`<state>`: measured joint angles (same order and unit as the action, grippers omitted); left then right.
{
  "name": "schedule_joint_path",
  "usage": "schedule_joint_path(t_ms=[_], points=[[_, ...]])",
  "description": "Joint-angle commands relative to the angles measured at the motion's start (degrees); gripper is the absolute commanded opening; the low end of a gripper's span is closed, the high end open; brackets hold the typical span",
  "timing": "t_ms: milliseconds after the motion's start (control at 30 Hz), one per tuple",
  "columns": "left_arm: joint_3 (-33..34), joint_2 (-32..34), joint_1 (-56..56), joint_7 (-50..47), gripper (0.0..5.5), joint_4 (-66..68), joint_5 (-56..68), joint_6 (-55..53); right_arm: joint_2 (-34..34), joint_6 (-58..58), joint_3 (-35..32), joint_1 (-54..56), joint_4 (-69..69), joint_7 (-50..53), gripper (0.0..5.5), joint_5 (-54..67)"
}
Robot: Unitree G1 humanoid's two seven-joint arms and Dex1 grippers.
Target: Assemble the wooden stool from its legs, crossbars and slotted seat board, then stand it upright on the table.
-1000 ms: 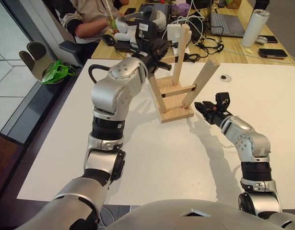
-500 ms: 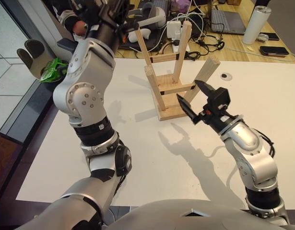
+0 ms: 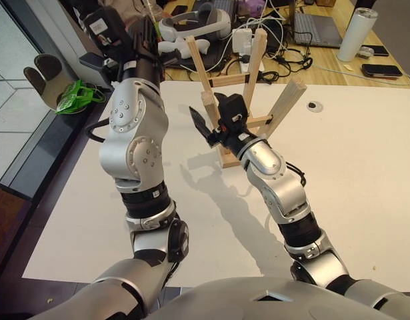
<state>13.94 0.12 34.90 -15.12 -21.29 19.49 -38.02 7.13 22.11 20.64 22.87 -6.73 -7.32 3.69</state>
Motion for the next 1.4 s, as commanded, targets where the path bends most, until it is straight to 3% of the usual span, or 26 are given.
schedule_joint_path(t_ms=[33,167,300,467,767,967,1067,1400], points=[[-0.33,-0.32,-1.92,-1.01,0.85,-1.78,-0.81,-1.25,1.63,2.69,-2.12,-1.75,-2.39,1.61,2.69,0.88],[-0.20,0.32,-1.34,-0.78,0.85,-1.16,-1.60,-0.79,4.28,6.29,-6.10,-2.71,-3.39,4.11,1.94,4.84],[-0.05,2.12,-0.06,0.20,0.85,0.19,-3.11,0.40,10.41,12.33,-15.44,-1.66,-3.59,10.35,1.50,15.51],[0.54,3.26,1.01,0.41,0.85,1.32,-3.55,1.53,14.18,15.96,-22.48,-0.92,-3.78,16.56,1.49,25.34],[0.93,3.98,1.77,0.64,0.85,1.69,-4.50,1.97,16.15,17.58,-29.55,-0.75,-4.24,27.32,1.49,41.31],[0.87,4.36,2.09,1.22,0.85,1.57,-4.76,1.59,14.27,10.43,-37.51,-2.83,-6.28,39.93,1.40,52.14],[0.50,4.62,2.69,1.78,0.85,2.45,-4.53,1.25,14.59,6.60,-38.05,-5.33,-7.35,42.73,1.02,55.11],[-1.00,5.72,4.47,4.19,0.85,4.98,-4.70,0.44,16.16,-7.92,-38.58,-9.75,-4.28,44.24,1.02,59.95]])
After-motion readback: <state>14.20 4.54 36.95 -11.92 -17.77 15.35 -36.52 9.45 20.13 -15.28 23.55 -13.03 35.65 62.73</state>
